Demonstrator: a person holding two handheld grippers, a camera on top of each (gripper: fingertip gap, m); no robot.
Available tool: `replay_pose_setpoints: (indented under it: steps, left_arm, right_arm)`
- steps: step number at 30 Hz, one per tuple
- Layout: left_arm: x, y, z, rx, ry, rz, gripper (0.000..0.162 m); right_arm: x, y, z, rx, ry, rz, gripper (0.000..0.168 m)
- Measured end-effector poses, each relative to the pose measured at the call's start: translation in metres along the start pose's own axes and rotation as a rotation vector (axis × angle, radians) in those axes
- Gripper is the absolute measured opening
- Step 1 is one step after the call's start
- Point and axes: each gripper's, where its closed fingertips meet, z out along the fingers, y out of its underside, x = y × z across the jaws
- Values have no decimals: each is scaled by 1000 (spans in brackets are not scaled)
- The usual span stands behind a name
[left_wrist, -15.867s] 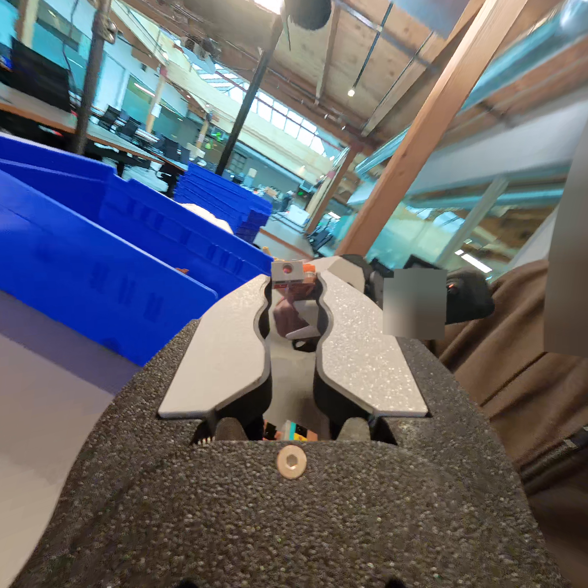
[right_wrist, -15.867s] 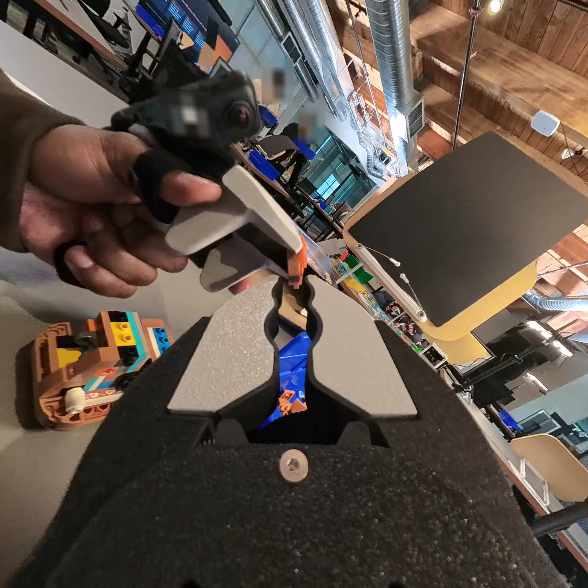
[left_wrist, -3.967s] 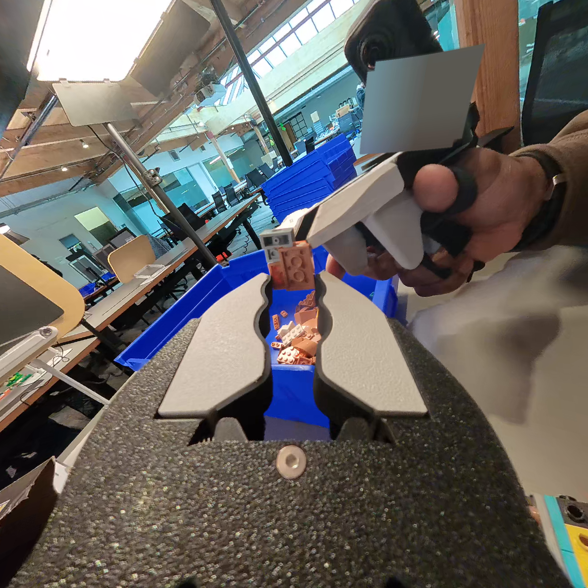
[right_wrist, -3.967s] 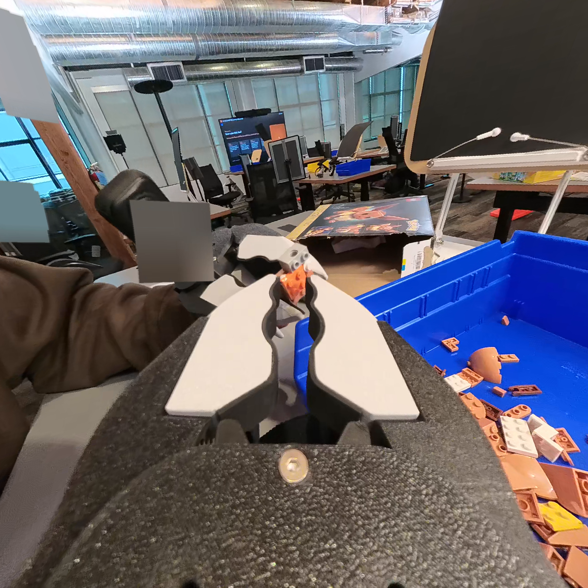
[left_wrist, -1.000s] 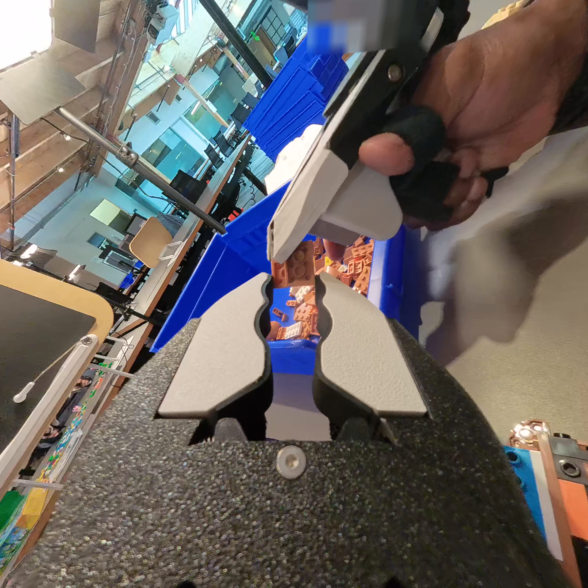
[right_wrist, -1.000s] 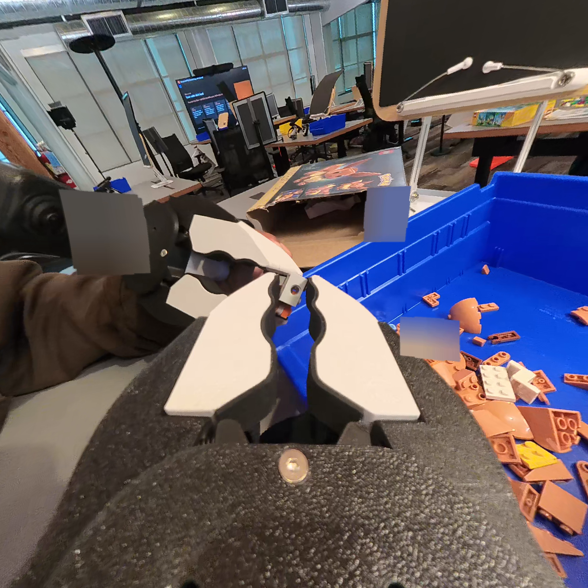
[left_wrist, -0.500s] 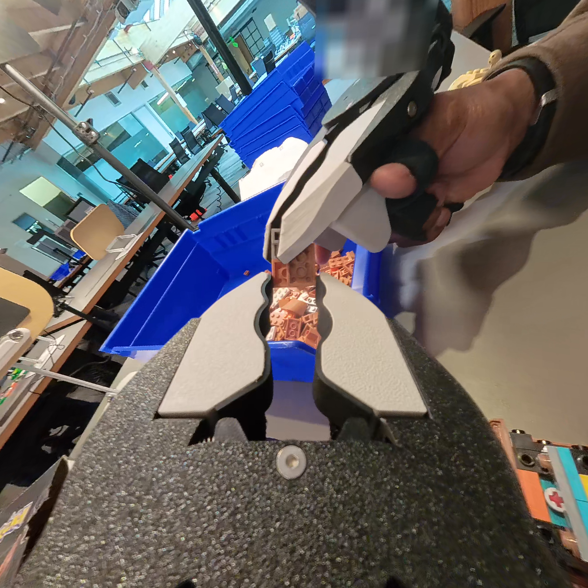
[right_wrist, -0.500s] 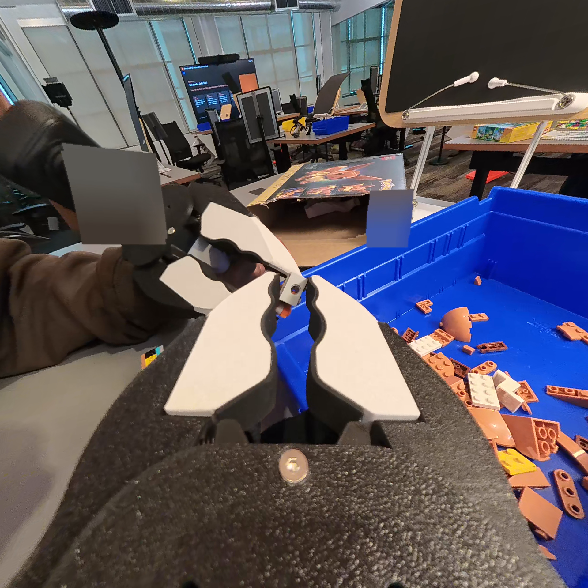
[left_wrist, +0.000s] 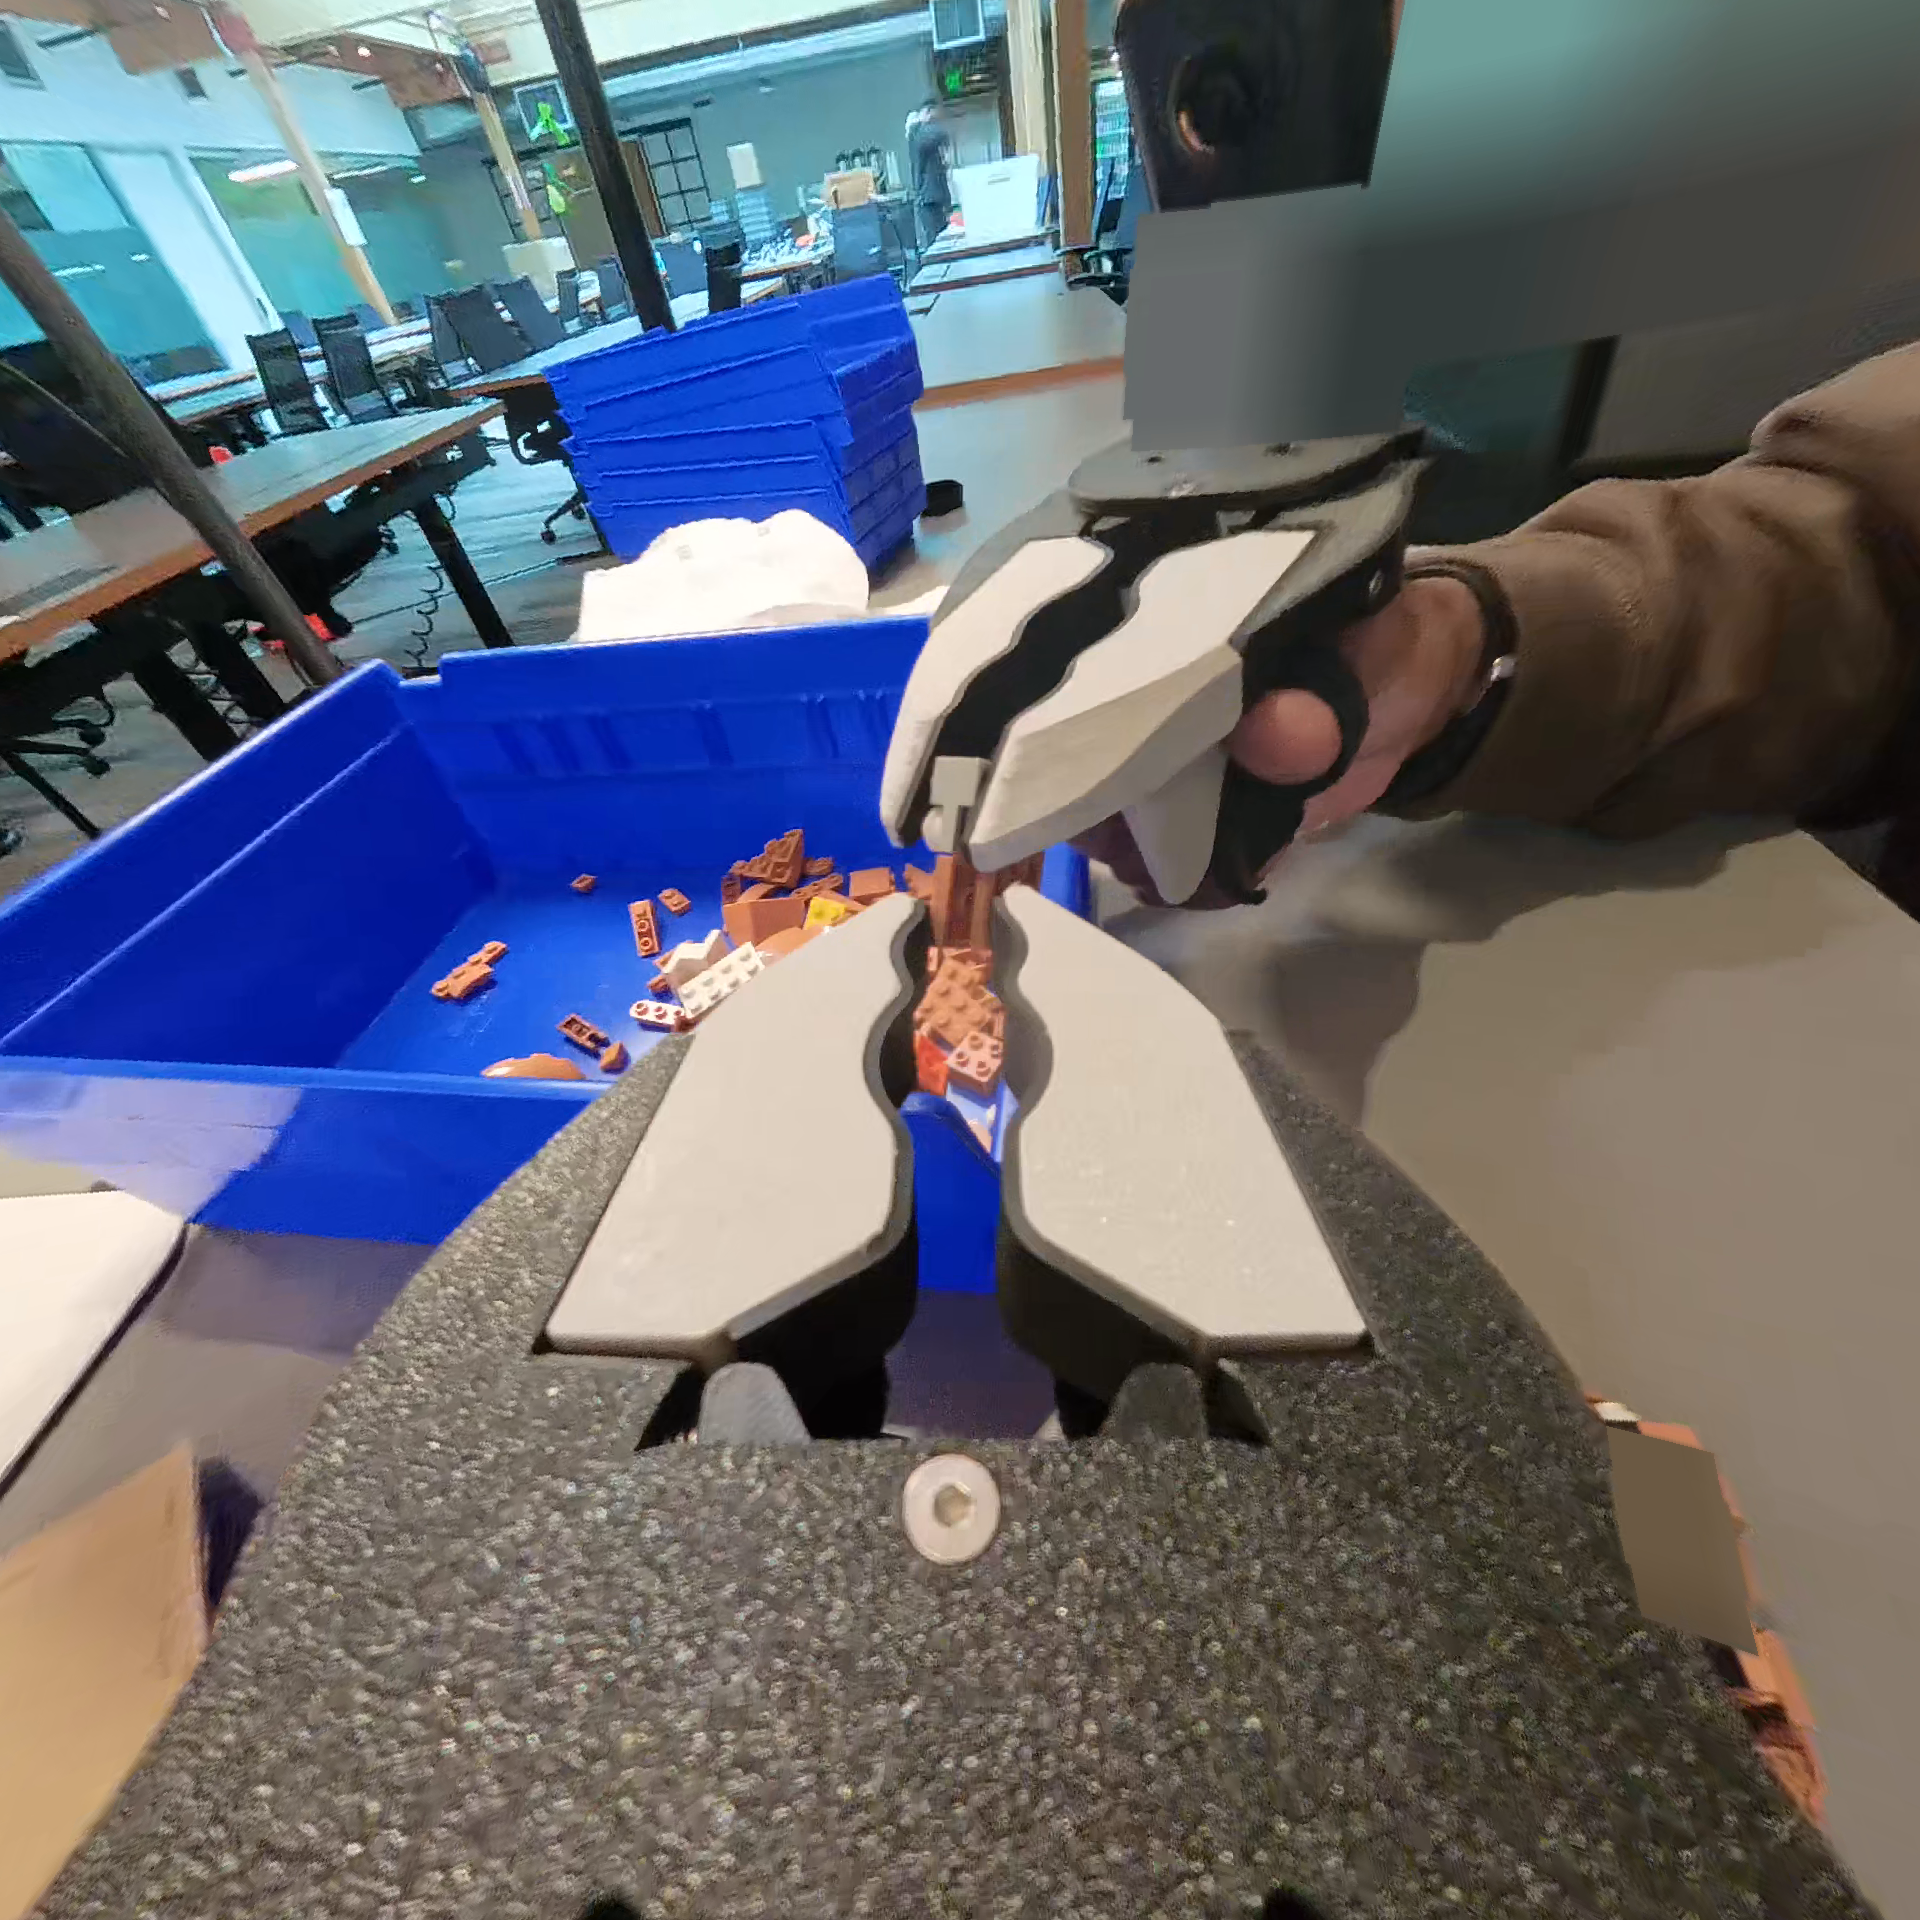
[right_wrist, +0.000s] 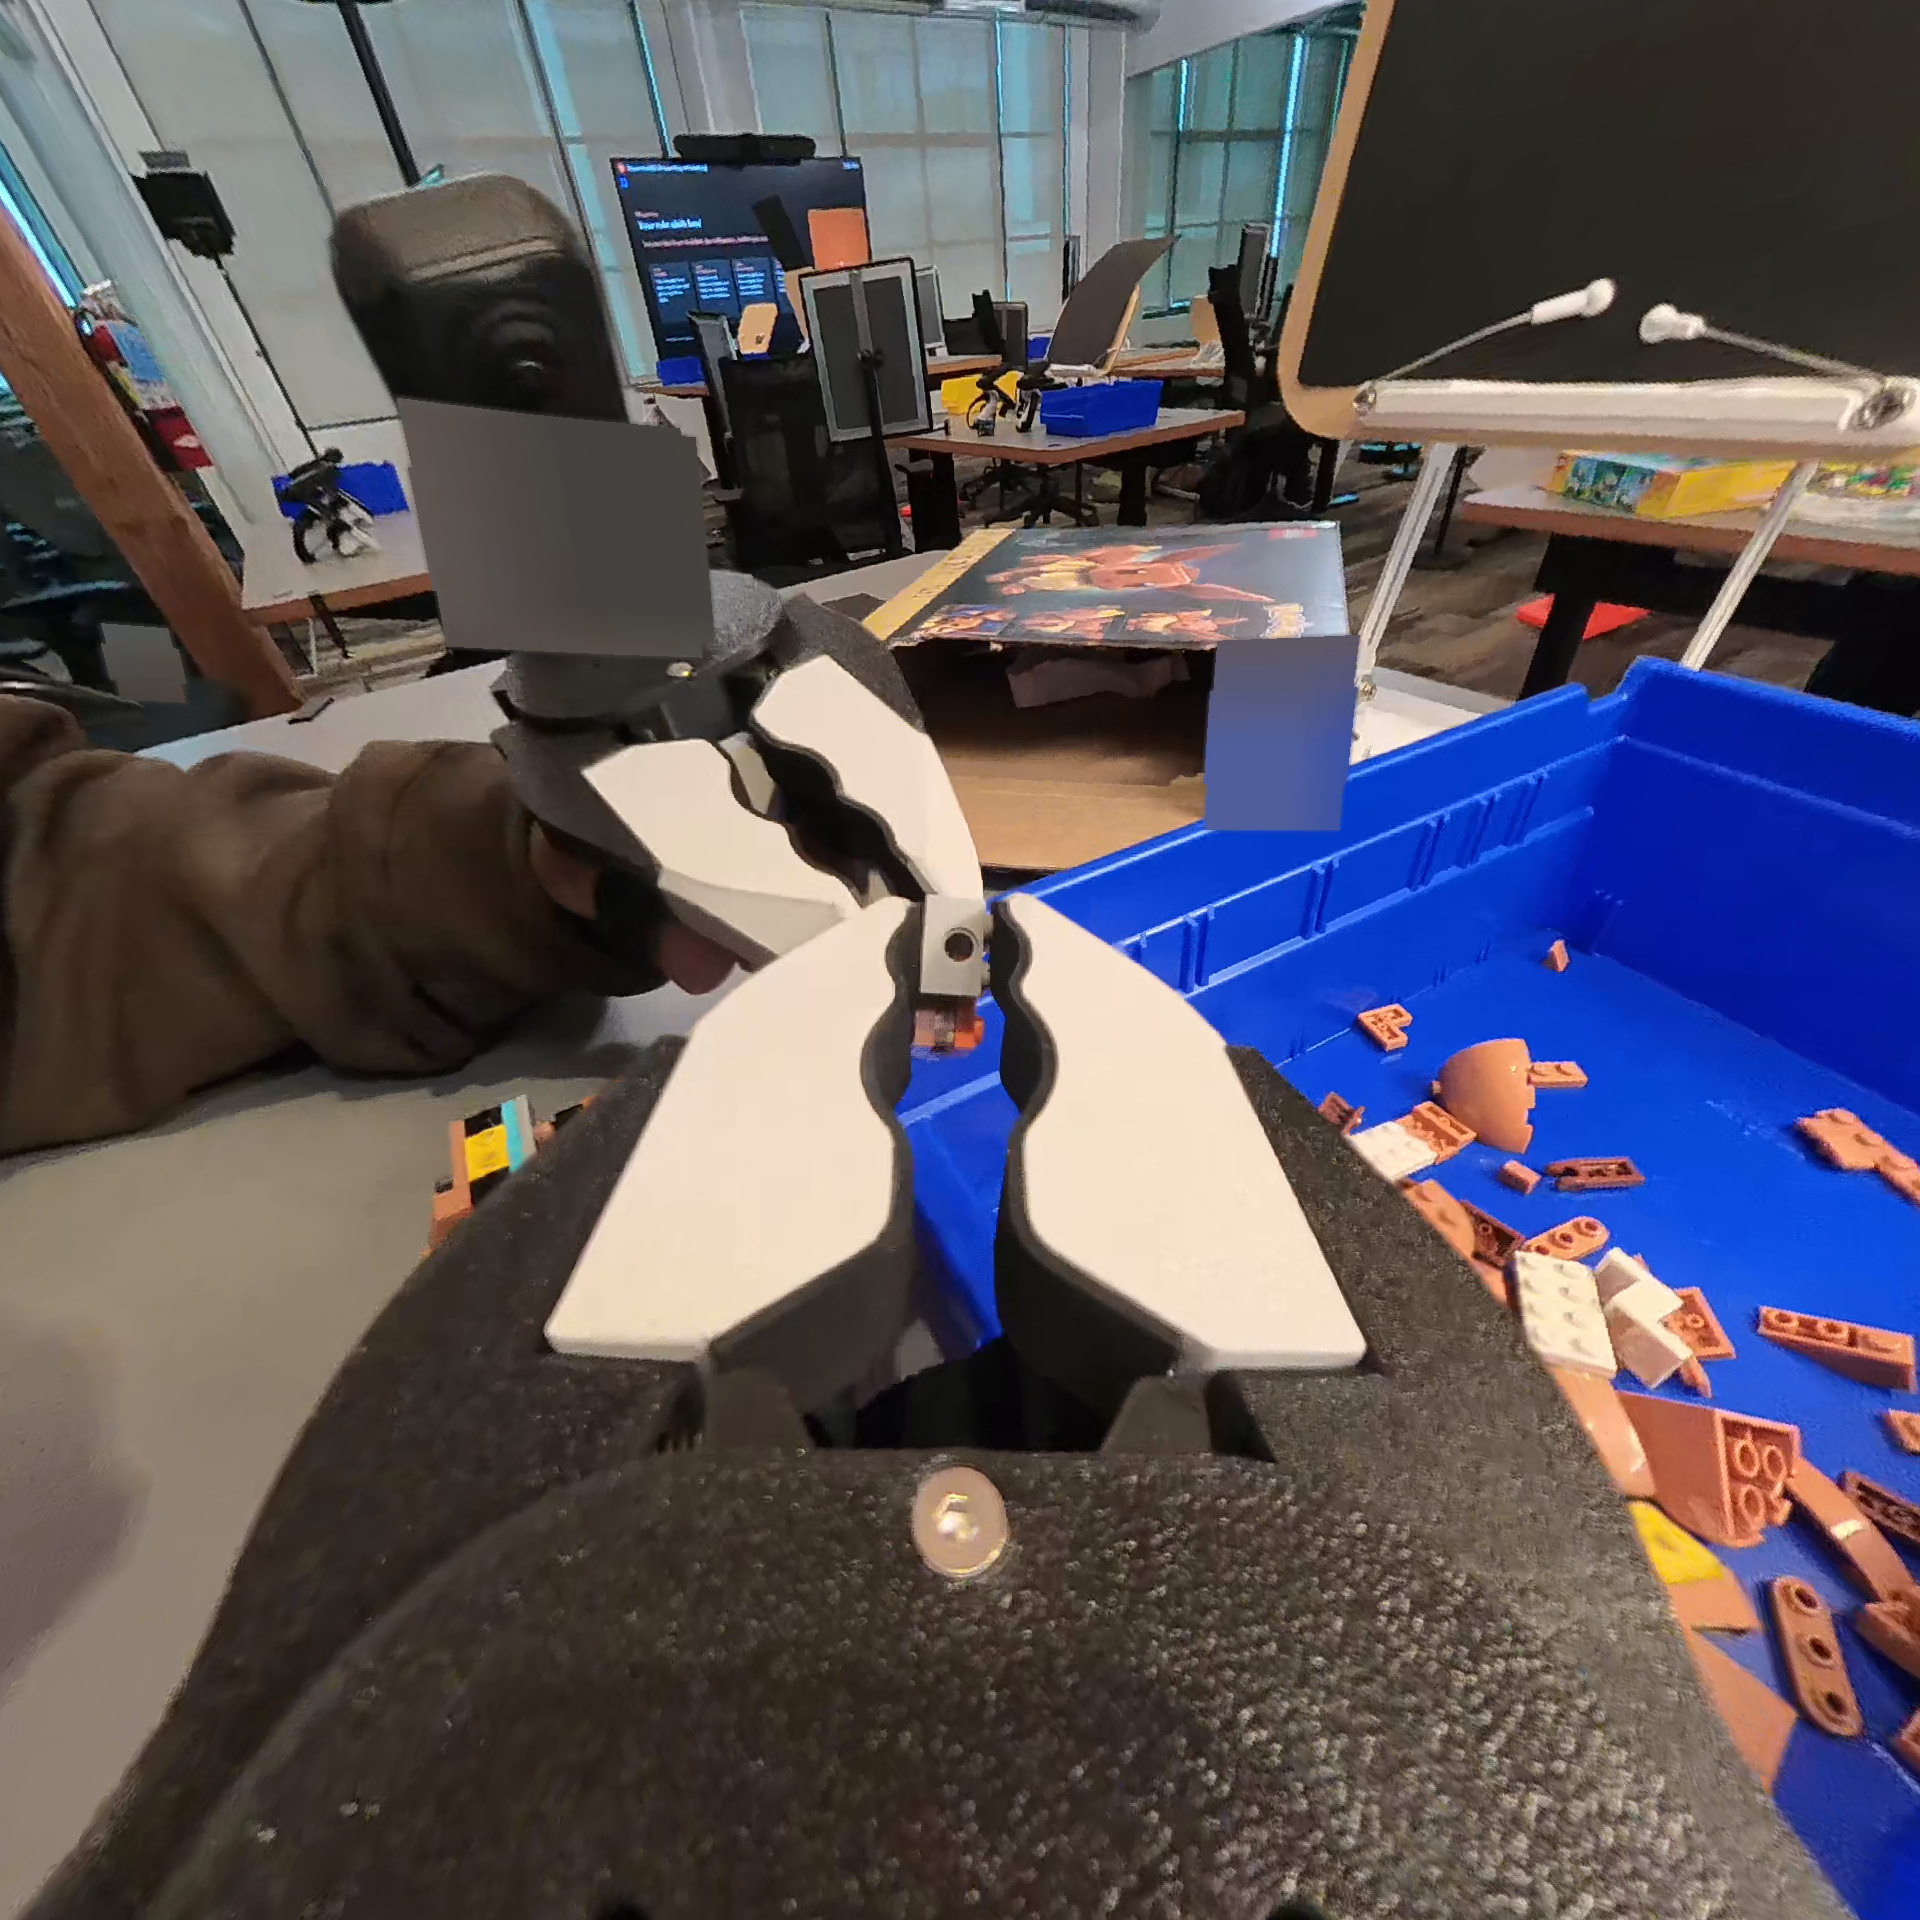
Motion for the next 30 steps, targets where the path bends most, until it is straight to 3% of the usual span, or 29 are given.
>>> replay_pose_setpoints:
  steps: [9, 18, 23, 30]
  left_arm:
    - [-5, -1, 2, 20, -61, 53, 14]
    - [-5, -12, -2, 129, 33, -191, 28]
    - [-10, -16, -3, 131, 1, -204, 35]
    - [-1, -32, -1, 121, -29, -135, 27]
  right_arm:
    - [5, -2, -2, 34, -27, 127, 11]
    - [0, -15, -6, 167, -159, 361, 11]
    - [0, -21, -8, 211, -130, 299, 11]
    - [-4, -40, -18, 370, -130, 233, 11]
